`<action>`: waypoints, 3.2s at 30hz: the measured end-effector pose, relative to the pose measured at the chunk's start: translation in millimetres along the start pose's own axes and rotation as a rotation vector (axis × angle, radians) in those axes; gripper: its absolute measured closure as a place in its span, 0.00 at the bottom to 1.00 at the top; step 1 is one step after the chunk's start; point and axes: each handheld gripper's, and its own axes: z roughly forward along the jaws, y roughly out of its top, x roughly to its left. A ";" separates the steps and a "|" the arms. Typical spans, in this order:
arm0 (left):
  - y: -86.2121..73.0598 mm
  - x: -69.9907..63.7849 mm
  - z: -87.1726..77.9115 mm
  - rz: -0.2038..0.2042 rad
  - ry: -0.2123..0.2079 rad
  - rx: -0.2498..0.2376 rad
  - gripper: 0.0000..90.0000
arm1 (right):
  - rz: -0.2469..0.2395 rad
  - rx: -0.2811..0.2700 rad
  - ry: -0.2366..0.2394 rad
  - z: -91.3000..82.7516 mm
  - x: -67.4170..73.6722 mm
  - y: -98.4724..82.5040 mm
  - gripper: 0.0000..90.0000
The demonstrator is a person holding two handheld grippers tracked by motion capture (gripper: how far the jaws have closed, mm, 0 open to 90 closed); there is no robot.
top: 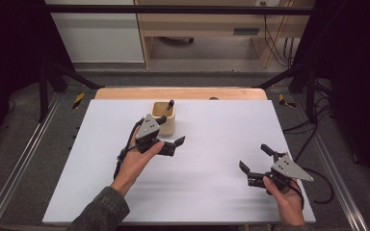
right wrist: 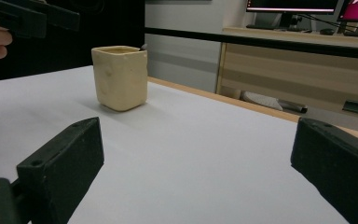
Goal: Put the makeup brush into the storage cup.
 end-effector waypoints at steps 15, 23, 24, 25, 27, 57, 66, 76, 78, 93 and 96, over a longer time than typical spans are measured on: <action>-15.6 -9.6 -17.8 0.016 -0.024 0.002 0.02 | -0.010 0.013 0.001 2.0 1.8 -1.6 0.03; -26.0 -11.7 -25.9 0.016 -0.024 0.001 0.02 | -0.009 0.015 -0.002 1.6 1.8 -1.9 0.03; -27.3 -11.7 -26.9 0.014 -0.023 0.000 0.02 | -0.009 0.016 -0.002 1.7 1.8 -2.0 0.03; -28.5 -11.5 -28.0 0.017 -0.021 0.001 0.02 | -0.008 0.017 -0.002 1.6 2.0 -2.1 0.03; -30.7 -11.2 -30.2 0.014 -0.021 0.000 0.02 | -0.010 0.017 -0.001 1.5 1.8 -2.1 0.03; -58.6 -2.8 -67.4 0.001 0.027 -0.036 0.02 | -0.014 0.023 0.000 1.4 3.5 -3.2 0.03; -62.3 3.2 -86.1 0.003 0.052 -0.045 0.02 | -0.018 0.027 0.000 1.7 3.8 -3.2 0.03; -64.0 10.3 -105.5 0.005 0.076 -0.085 0.03 | -0.017 0.028 0.000 2.1 4.2 -3.6 0.03; -64.1 11.8 -108.9 0.001 0.080 -0.090 0.03 | -0.018 0.028 -0.002 2.1 4.0 -3.5 0.03; -65.3 19.9 -128.1 0.003 0.102 -0.108 0.02 | -0.020 0.033 -0.001 2.3 4.2 -3.9 0.03; -65.9 20.1 -130.9 0.008 0.108 -0.111 0.02 | -0.020 0.034 -0.001 2.4 4.0 -3.9 0.03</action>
